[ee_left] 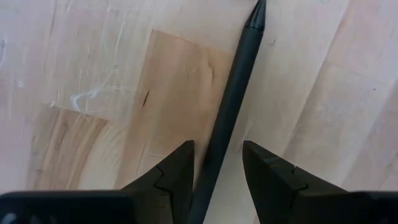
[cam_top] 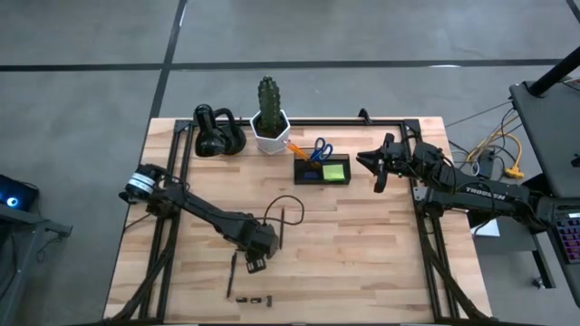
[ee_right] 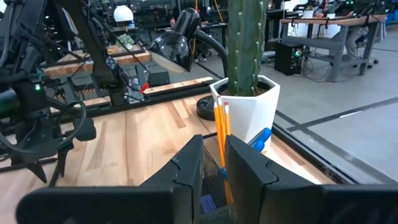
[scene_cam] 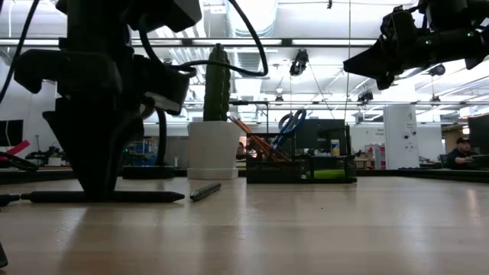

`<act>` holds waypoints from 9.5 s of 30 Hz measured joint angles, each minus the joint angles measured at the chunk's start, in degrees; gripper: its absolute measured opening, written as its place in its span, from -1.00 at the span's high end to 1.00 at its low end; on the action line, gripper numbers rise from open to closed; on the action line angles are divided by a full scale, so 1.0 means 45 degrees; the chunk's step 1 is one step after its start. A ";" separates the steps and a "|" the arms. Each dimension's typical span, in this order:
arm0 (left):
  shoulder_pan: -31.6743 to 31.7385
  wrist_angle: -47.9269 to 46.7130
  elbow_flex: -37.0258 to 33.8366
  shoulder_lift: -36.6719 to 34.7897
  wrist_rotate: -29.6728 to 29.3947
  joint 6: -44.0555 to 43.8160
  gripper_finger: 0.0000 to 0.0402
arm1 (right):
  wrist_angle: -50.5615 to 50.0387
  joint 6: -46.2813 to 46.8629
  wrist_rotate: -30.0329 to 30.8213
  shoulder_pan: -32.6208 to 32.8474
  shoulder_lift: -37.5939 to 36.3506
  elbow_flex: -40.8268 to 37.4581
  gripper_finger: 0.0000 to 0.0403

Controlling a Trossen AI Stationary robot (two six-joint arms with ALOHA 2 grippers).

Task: Pick and place office supplies into organizer
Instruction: Put the middle pen into the left section of the desk organizer, then put the top pen into the left section of the desk organizer

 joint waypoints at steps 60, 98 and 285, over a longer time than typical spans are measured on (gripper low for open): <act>0.2084 0.2292 -0.0036 -0.3307 -0.3917 0.0667 0.92 | 0.0003 0.0327 -0.0011 0.0000 0.0005 0.0000 0.72; 0.6781 1.4222 -0.0232 -0.0477 -0.7758 0.6478 0.92 | -0.0034 0.0593 -0.0030 0.0000 0.0005 0.0000 0.72; 0.4138 -0.1082 0.3556 0.2079 0.0953 -0.9673 0.19 | -0.0107 0.0097 0.0091 0.0005 0.0282 -0.0005 0.72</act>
